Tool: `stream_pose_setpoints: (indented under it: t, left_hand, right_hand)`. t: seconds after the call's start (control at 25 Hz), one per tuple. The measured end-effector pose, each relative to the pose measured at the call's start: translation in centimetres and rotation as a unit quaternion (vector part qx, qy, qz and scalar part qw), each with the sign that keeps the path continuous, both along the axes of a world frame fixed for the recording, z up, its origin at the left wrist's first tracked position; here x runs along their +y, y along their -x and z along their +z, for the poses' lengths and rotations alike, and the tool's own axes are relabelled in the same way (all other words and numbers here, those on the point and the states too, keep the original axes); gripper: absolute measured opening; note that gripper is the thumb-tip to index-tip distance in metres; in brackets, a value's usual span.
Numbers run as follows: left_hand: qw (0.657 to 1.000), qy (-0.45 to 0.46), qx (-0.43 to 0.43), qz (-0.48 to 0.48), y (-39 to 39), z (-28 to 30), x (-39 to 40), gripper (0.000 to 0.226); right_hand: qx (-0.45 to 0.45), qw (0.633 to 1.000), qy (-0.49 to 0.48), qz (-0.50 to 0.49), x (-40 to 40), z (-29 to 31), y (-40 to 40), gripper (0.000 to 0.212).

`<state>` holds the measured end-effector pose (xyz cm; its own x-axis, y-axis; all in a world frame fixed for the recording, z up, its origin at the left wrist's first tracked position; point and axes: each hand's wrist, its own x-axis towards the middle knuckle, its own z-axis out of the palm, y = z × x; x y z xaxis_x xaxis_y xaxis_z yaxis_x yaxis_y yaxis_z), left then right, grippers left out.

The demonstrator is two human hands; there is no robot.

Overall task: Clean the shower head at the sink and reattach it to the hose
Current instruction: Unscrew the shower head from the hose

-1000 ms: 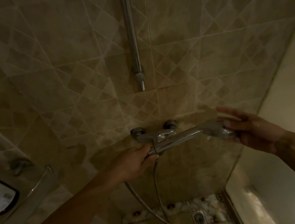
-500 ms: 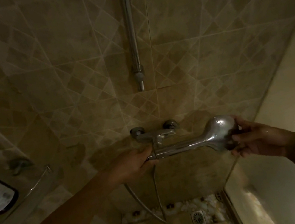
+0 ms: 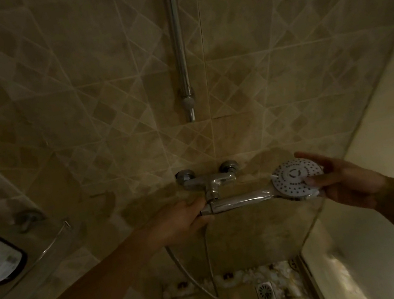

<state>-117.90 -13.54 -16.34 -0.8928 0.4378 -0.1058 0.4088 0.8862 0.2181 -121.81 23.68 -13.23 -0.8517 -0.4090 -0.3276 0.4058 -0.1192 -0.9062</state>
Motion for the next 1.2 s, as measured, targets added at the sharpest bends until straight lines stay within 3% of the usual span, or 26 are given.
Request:
stream_pose_setpoints:
  t: [0.12,0.2,0.4,0.6,0.68,0.88,1.04,1.2]
  left_hand:
    - [1.000,-0.003,0.007,0.008,0.2,-0.2,-0.1,0.033]
    - [1.000,-0.023,0.006,0.009,0.2,-0.3,-0.1,0.031]
    - [0.997,-0.069,-0.002,0.040,0.3,0.0,0.4,0.026]
    - [0.996,-0.076,0.031,0.044,0.6,0.1,0.6,0.035]
    - [0.994,-0.088,0.037,0.045,0.5,0.0,0.8,0.036]
    - [0.979,-0.200,0.025,0.038,0.5,0.0,1.3,0.030]
    - [0.947,-0.317,0.024,0.055,1.0,0.9,1.7,0.009]
    - [0.925,-0.362,0.014,0.116,1.9,2.8,3.2,0.013]
  right_hand:
    - [0.025,0.990,-0.120,0.073,-0.3,1.4,-0.9,0.065]
    - [0.040,0.983,-0.163,0.073,-0.2,1.4,-0.8,0.060]
    - [0.003,0.999,0.028,-0.039,-0.7,0.9,-0.2,0.068]
    - [0.022,0.994,0.060,-0.084,-1.3,1.0,0.6,0.076]
    - [0.011,0.994,0.087,-0.069,-1.2,1.6,0.8,0.067]
    - [0.009,0.995,0.086,-0.044,-0.7,3.1,0.4,0.032]
    - [0.052,0.988,0.076,-0.125,-1.1,4.3,1.0,0.019]
    - [0.116,0.979,0.019,-0.168,-2.1,5.4,1.8,0.027]
